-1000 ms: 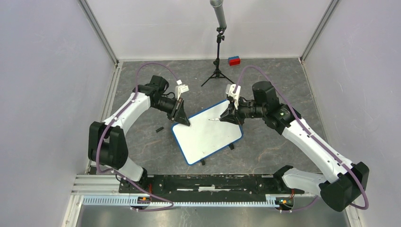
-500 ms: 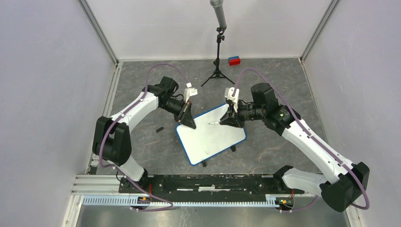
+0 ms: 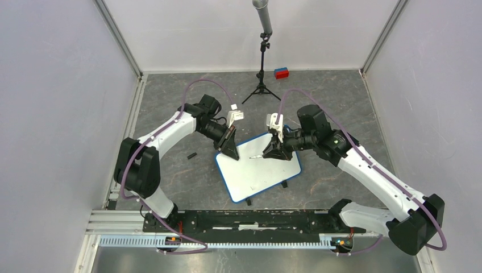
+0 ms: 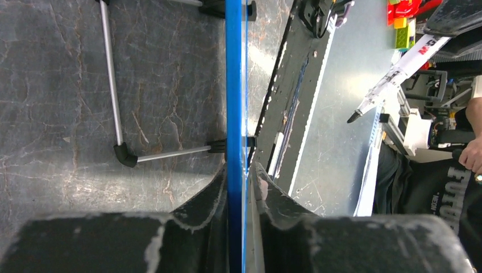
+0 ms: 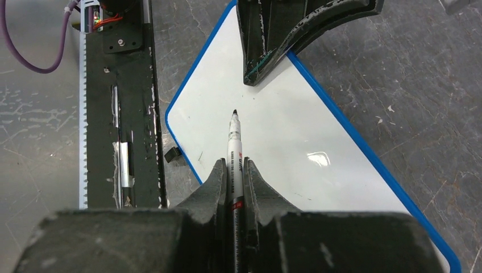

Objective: Write a sentence on the whiteboard
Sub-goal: Adjust the whiteboard at the center of the board, then write a sentence on the whiteboard.

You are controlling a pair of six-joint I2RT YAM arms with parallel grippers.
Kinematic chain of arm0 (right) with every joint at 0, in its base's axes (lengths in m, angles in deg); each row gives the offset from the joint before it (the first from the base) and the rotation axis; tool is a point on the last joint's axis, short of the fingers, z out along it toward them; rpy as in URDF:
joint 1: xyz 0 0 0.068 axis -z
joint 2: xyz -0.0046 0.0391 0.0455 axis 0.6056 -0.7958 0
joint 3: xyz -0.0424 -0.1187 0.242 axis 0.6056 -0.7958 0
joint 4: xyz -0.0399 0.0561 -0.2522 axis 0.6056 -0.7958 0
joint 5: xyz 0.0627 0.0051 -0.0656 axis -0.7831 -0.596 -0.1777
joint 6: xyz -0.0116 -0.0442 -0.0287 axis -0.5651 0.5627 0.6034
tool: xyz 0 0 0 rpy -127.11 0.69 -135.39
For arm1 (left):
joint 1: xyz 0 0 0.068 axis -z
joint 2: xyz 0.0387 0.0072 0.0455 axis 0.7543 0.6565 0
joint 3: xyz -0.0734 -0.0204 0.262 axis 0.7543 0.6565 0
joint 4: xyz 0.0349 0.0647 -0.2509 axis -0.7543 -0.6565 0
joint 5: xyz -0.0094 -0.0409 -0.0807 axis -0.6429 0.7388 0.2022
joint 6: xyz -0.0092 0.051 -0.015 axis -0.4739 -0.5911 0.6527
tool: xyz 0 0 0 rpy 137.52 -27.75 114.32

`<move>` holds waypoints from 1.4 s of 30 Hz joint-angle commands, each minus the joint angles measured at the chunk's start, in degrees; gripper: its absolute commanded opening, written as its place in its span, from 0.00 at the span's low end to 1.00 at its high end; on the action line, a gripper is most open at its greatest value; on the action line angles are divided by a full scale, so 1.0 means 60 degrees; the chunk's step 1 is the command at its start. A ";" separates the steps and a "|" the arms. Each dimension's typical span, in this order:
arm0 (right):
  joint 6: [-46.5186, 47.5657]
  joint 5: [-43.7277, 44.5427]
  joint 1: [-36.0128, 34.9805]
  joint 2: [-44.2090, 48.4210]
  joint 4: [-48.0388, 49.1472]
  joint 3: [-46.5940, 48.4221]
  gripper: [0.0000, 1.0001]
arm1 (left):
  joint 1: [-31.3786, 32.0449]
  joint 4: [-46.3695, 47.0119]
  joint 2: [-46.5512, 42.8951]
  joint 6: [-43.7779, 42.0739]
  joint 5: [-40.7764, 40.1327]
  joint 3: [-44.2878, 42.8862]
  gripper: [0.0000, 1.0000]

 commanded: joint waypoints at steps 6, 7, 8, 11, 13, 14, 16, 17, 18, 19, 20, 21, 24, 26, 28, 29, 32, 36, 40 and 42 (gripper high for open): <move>0.0359 0.0440 -0.0455 0.0216 0.0073 -0.0116 0.00 | -0.1030 -0.0998 -0.0639 -0.0756 0.0214 -0.0177 0.49; 0.0333 0.0505 -0.0485 0.0236 0.0146 -0.0126 0.00 | -0.1289 -0.1124 -0.0668 -0.0869 0.0307 -0.0177 0.51; 0.0301 0.0594 -0.0552 0.0234 0.0263 -0.0171 0.00 | -0.1484 -0.1275 -0.0708 -0.1005 0.0411 -0.0177 0.52; 0.0166 0.0830 -0.0815 0.0188 0.0691 -0.0265 0.00 | -0.2173 -0.1556 -0.0860 -0.1328 0.1044 0.0009 0.55; 0.0124 0.1158 -0.1106 0.0110 0.1038 -0.0298 0.00 | -0.2490 -0.1632 -0.1044 -0.1537 0.1273 0.0216 0.56; 0.0123 0.1364 -0.1309 0.0054 0.1198 -0.0291 0.00 | -0.2580 -0.1628 -0.1174 -0.1610 0.1286 0.0319 0.56; 0.0110 0.1846 -0.1689 -0.0055 0.1498 -0.0244 0.00 | -0.2663 -0.1630 -0.1383 -0.1666 0.1475 0.0446 0.56; 0.0110 0.2056 -0.1853 -0.0117 0.1610 -0.0229 0.00 | -0.2667 -0.1632 -0.1480 -0.1674 0.1581 0.0488 0.56; 0.0099 0.2239 -0.2037 -0.0180 0.1759 -0.0212 0.00 | -0.2667 -0.1586 -0.1555 -0.1643 0.1610 0.0522 0.56; 0.0060 0.2424 -0.2189 -0.0223 0.1896 -0.0233 0.00 | -0.2679 -0.1466 -0.1629 -0.1552 0.1604 0.0621 0.56; 0.0017 0.2558 -0.2364 -0.0279 0.2077 -0.0240 0.00 | -0.2682 -0.1288 -0.1699 -0.1447 0.1557 0.0713 0.56; -0.0013 0.2666 -0.2528 -0.0342 0.2216 -0.0241 0.00 | -0.2682 -0.1165 -0.1704 -0.1334 0.1519 0.0793 0.56; -0.0009 0.3009 -0.2900 -0.0680 0.2347 -0.0110 0.00 | -0.2668 -0.1102 -0.1548 -0.1279 0.1525 0.0877 0.54; 0.0036 0.3184 -0.3082 -0.0836 0.2449 -0.0065 0.00 | -0.2660 -0.1101 -0.1447 -0.1274 0.1549 0.0906 0.52; 0.0033 0.3472 -0.3269 -0.0936 0.2630 -0.0071 0.00 | -0.2666 -0.1108 -0.1403 -0.1317 0.1620 0.0947 0.50; 0.0002 0.3604 -0.3345 -0.0995 0.2722 -0.0066 0.00 | -0.2667 -0.1101 -0.1385 -0.1341 0.1640 0.0962 0.48; -0.0172 0.3684 -0.3424 -0.1123 0.3045 -0.0036 0.00 | -0.2667 -0.1101 -0.1332 -0.1389 0.1705 0.0978 0.41; -0.0297 0.3627 -0.3558 -0.1386 0.3107 0.0328 0.00 | -0.2649 -0.1103 -0.1247 -0.1407 0.1743 0.1020 0.34; -0.0358 0.3666 -0.3705 -0.1662 0.3106 0.0560 0.00 | -0.2638 -0.1101 -0.1156 -0.1422 0.1795 0.1024 0.29; -0.0349 0.3757 -0.3773 -0.1757 0.3110 0.0615 0.00 | -0.2609 -0.1108 -0.1128 -0.1443 0.1795 0.1031 0.26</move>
